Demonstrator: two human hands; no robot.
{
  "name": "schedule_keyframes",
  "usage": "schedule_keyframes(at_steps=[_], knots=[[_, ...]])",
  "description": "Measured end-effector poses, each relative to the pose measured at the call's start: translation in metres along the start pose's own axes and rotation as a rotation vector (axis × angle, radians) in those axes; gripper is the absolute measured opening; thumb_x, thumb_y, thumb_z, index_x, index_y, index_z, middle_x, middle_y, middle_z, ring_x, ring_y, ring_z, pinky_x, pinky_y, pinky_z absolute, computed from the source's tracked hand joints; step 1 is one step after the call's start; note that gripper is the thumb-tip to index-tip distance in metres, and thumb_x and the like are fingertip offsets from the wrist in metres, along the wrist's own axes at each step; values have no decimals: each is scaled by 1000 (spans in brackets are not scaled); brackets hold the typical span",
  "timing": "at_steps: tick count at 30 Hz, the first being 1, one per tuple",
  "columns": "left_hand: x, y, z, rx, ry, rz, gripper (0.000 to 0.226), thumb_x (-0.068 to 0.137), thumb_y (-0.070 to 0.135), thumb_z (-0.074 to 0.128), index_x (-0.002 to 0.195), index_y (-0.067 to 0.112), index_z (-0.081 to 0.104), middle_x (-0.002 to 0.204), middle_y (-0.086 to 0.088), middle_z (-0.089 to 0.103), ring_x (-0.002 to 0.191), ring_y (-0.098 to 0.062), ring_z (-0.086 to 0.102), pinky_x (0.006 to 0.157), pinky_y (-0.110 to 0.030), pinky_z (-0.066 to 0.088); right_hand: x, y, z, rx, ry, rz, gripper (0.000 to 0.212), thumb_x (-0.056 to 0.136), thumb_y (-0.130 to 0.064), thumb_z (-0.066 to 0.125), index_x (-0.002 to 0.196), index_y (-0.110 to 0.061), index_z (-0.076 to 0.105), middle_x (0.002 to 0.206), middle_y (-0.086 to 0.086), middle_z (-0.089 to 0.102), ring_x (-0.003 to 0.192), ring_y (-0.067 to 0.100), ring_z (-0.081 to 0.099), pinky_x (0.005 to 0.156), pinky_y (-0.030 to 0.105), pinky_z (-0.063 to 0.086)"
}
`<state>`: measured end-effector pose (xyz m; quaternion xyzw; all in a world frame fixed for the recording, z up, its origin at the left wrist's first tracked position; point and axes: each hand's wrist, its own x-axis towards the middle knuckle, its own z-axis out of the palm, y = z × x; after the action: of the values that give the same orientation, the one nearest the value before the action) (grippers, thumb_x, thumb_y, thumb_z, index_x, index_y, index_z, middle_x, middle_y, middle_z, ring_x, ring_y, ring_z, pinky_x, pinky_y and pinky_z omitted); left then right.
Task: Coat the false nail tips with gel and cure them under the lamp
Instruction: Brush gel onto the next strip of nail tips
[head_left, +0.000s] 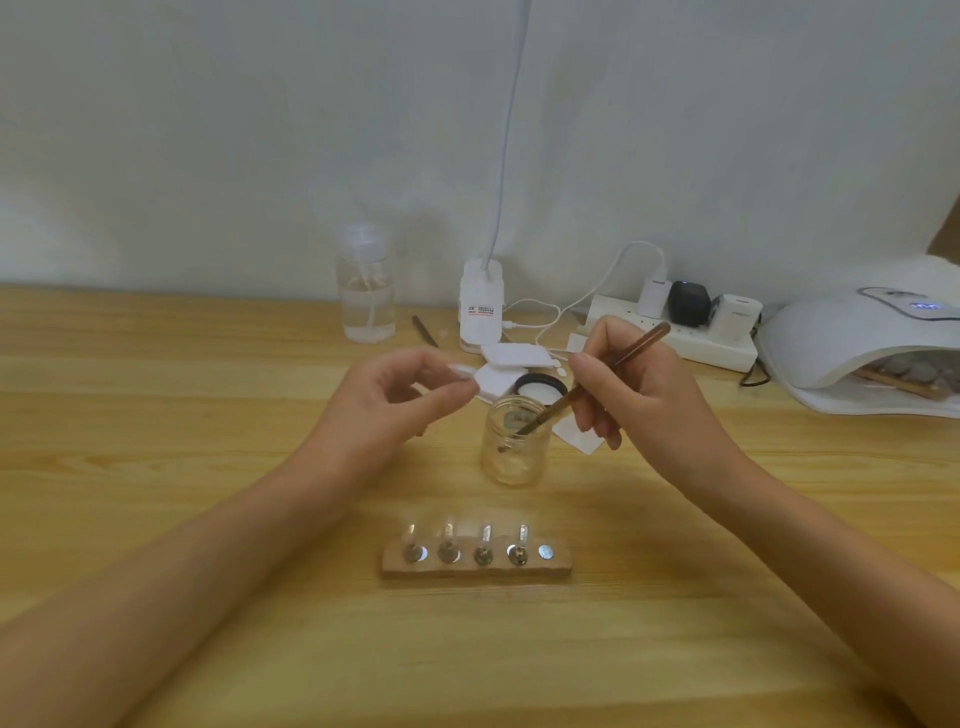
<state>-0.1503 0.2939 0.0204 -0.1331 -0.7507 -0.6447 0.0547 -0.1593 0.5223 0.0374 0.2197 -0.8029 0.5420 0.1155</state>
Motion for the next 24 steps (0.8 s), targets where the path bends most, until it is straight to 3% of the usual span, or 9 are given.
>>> schedule_keyframes(at_steps=[6, 12, 14, 19, 24], knots=[[-2, -10, 2, -71, -53, -24, 17, 69, 39, 73, 80, 27, 77, 74, 7, 70, 57, -3, 54, 52, -13, 43, -1, 3, 6, 31, -18, 21, 21, 100, -12, 53, 84, 0, 50, 58, 6, 62, 46, 12, 52, 44, 22, 44], [-2, -15, 3, -70, -16, -5, 13, 72, 32, 73, 83, 25, 77, 92, 8, 74, 63, -3, 59, 53, -14, 44, -3, 7, -3, 192, 147, 45, 24, 102, -17, 51, 78, -13, 49, 57, 3, 60, 47, 13, 50, 43, 20, 41], [-2, -16, 5, -45, -6, 8, 5, 77, 25, 75, 82, 25, 76, 93, 8, 74, 62, -3, 60, 52, -14, 44, -6, 12, -3, 272, 200, 102, 24, 101, -22, 51, 78, -15, 50, 56, 1, 59, 48, 12, 49, 42, 19, 40], [-1, -21, 6, 55, 3, 48, 13, 82, 15, 77, 86, 26, 71, 93, 7, 73, 55, -6, 59, 49, -15, 41, -12, 22, 0, 536, 244, 258, 23, 89, -34, 58, 76, -16, 53, 56, 1, 56, 49, 9, 49, 42, 18, 39], [0, -23, 8, 77, -19, 73, 9, 82, 15, 77, 80, 23, 72, 91, 9, 72, 53, -5, 57, 53, -12, 44, -12, 27, 0, 620, 244, 275, 24, 98, -17, 53, 75, -16, 49, 57, 0, 56, 52, 8, 53, 42, 18, 40]])
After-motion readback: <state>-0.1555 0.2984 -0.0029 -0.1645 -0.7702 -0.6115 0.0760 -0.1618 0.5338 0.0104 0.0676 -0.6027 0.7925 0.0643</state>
